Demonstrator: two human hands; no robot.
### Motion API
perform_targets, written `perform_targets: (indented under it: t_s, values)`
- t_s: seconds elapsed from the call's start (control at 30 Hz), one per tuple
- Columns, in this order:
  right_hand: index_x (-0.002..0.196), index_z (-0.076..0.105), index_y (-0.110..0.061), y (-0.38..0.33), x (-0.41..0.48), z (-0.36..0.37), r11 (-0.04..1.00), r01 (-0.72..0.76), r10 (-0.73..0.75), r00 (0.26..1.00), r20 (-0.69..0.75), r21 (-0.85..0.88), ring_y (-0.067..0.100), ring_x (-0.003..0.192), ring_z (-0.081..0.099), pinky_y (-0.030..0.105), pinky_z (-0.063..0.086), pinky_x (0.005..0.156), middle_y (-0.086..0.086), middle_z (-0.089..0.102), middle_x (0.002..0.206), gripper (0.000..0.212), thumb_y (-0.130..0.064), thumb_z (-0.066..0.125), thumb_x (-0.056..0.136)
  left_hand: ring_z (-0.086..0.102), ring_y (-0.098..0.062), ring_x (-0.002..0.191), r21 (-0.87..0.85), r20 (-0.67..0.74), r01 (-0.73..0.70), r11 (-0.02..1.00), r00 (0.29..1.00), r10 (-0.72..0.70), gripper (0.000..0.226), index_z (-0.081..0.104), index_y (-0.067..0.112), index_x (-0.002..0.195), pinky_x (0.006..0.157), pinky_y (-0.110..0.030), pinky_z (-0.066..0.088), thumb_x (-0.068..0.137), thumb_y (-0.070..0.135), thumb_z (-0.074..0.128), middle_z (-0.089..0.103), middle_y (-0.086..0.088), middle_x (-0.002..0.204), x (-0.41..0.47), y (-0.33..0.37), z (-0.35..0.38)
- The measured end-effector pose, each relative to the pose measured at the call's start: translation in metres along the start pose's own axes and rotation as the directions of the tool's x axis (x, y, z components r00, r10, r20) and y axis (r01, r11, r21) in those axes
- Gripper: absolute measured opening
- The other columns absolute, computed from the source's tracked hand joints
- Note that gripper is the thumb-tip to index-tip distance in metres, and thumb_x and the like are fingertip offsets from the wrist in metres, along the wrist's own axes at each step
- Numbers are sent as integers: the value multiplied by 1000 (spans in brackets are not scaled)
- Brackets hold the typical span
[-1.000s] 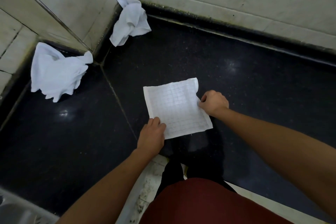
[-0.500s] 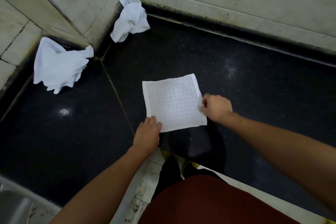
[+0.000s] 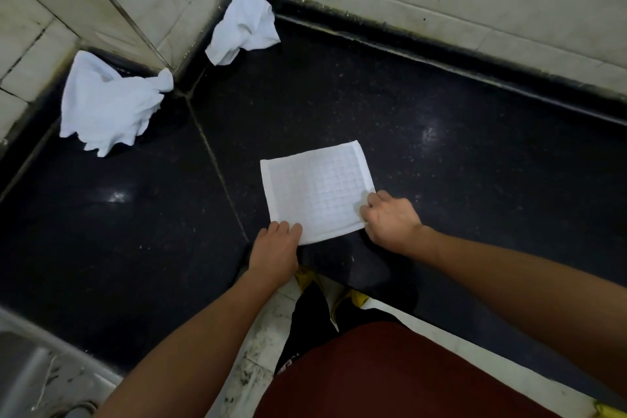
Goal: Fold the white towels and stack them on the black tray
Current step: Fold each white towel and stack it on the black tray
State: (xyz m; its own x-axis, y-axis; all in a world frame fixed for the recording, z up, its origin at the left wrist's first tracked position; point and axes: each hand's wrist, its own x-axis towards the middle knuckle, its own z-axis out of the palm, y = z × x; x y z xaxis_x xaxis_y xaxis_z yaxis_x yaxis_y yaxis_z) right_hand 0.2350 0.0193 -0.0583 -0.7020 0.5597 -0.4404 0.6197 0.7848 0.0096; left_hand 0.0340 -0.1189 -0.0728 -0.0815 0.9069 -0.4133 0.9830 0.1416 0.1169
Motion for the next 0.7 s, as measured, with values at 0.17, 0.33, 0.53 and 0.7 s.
perform_targets:
  t_s: [0.17, 0.33, 0.53, 0.7]
  values:
    - [102, 59, -17, 13, -5, -6, 992, 9, -3, 999, -49, 123, 20, 102, 49, 32, 44, 76, 0, 53, 109, 26, -35, 51, 85, 49, -22, 89, -144, -84, 23, 989, 996, -36, 9, 51, 12, 87, 70, -32, 37, 83, 20, 51, 53, -4, 93, -6, -6, -10]
    - [96, 60, -23, 31, 1, -24, 924, -16, 47, 996, -72, 381, 19, 89, 60, 31, 46, 70, -5, 64, 92, 12, -28, 55, 86, 50, -21, 78, -271, -91, 40, 962, 994, -67, 8, 50, 11, 88, 62, -31, 35, 81, 11, 54, 56, -5, 89, 0, -27, -33]
    - [94, 70, -27, 53, 35, -45, 668, -191, 270, 963, 5, 719, 17, 85, 64, 38, 53, 79, -3, 69, 89, 10, -30, 63, 87, 57, -12, 65, -633, -135, 132, 762, 951, -277, 3, 67, 11, 83, 60, -26, 43, 84, 11, 64, 61, 1, 72, 27, -54, -58]
    - [76, 70, -18, 61, 73, -45, 441, -303, 393, 911, 122, 845, 22, 88, 67, 44, 54, 85, 4, 71, 88, 15, -29, 69, 86, 56, -21, 63, -827, 122, 328, 457, 897, -424, 26, 63, -5, 80, 62, -37, 50, 90, 19, 63, 57, -11, 67, 69, -77, -61]
